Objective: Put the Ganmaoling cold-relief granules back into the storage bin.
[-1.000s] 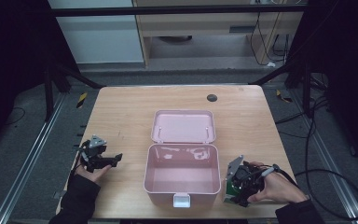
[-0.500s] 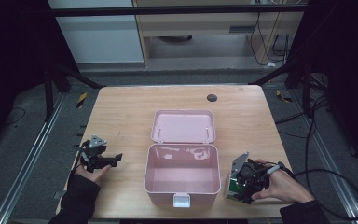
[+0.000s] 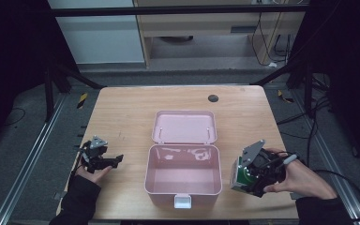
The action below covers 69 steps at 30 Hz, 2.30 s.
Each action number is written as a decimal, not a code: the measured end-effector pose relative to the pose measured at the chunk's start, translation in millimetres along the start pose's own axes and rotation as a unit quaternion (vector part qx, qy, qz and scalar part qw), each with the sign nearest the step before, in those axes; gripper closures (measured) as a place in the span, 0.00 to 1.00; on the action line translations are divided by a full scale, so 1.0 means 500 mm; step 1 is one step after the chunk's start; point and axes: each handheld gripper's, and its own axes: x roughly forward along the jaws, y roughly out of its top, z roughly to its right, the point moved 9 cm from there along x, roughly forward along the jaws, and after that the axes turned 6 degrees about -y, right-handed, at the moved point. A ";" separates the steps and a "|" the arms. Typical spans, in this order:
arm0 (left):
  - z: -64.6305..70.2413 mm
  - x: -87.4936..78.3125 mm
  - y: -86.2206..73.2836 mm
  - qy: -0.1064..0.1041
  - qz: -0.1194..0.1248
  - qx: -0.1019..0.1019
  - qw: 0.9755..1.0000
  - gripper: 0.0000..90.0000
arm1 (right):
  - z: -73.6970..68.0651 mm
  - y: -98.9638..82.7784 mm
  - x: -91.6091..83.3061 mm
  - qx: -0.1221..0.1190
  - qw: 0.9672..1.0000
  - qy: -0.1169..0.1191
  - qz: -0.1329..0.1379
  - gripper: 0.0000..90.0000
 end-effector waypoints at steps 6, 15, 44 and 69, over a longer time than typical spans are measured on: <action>0.002 0.001 -0.001 -0.002 -0.002 0.000 1.000 0.23 | 0.008 0.023 -0.044 -0.008 1.000 -0.008 0.012 0.18; 0.001 0.003 -0.002 -0.002 -0.005 0.002 1.000 0.23 | 0.022 0.065 -0.093 -0.018 0.999 -0.020 0.023 0.18; 0.003 0.004 0.001 -0.003 -0.003 0.002 1.000 0.23 | 0.031 0.214 -0.109 -0.053 0.997 -0.015 0.055 0.18; -0.001 0.001 0.002 -0.003 0.001 0.000 1.000 0.23 | 0.009 0.266 -0.027 -0.082 0.996 0.013 0.041 0.18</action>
